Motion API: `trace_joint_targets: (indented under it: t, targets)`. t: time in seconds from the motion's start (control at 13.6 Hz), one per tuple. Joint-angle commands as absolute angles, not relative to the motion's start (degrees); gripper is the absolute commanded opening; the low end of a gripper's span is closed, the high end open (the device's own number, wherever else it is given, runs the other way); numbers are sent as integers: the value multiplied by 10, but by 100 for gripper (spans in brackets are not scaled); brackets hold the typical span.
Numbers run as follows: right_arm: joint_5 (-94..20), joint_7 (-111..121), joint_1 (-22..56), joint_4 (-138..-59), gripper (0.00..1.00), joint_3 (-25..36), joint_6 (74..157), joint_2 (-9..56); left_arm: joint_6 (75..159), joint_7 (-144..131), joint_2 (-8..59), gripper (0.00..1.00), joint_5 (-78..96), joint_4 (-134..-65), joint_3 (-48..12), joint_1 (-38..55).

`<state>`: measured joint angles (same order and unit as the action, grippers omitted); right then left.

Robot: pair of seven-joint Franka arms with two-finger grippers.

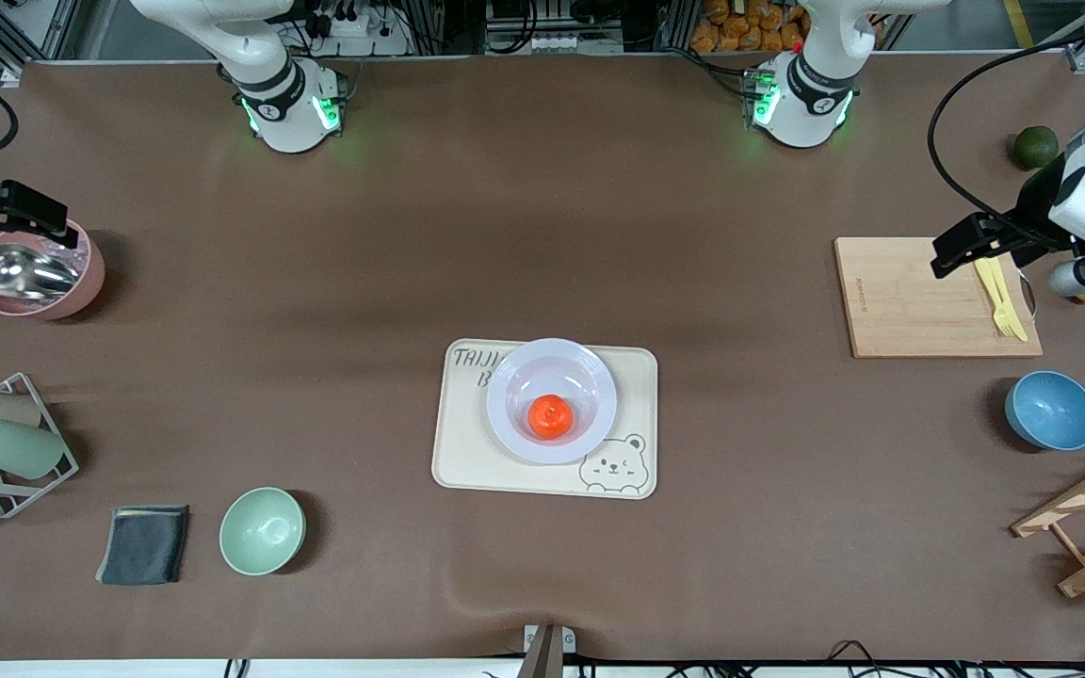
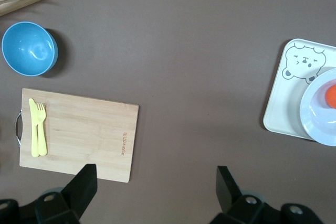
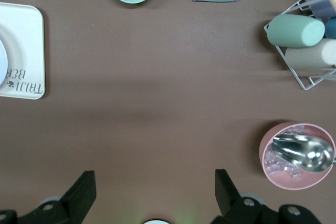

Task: Place orange and plate with both arms

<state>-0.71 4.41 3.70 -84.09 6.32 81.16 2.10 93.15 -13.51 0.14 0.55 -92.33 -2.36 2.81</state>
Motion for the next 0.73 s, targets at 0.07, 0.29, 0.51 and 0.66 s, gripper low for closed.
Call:
trace_joint_targets:
  t: [0.07, 0.29, 0.51, 0.66]
  targets:
    - [9, 23, 32, -860, 100, 51, 810, 7, 911, -123, 3, 100, -4, -912, -22, 24]
    - [19, 23, 32, -860, 100, 51, 811, 8, 892, -122, 3, 100, -25, -903, -25, 25]
    - [21, 23, 35, -856, 100, 51, 813, 7, 878, -121, 3, 100, -19, -889, -22, 22]
    - [20, 23, 36, -857, 100, 50, 807, -5, 857, -125, 10, 100, -24, -873, -23, 24]
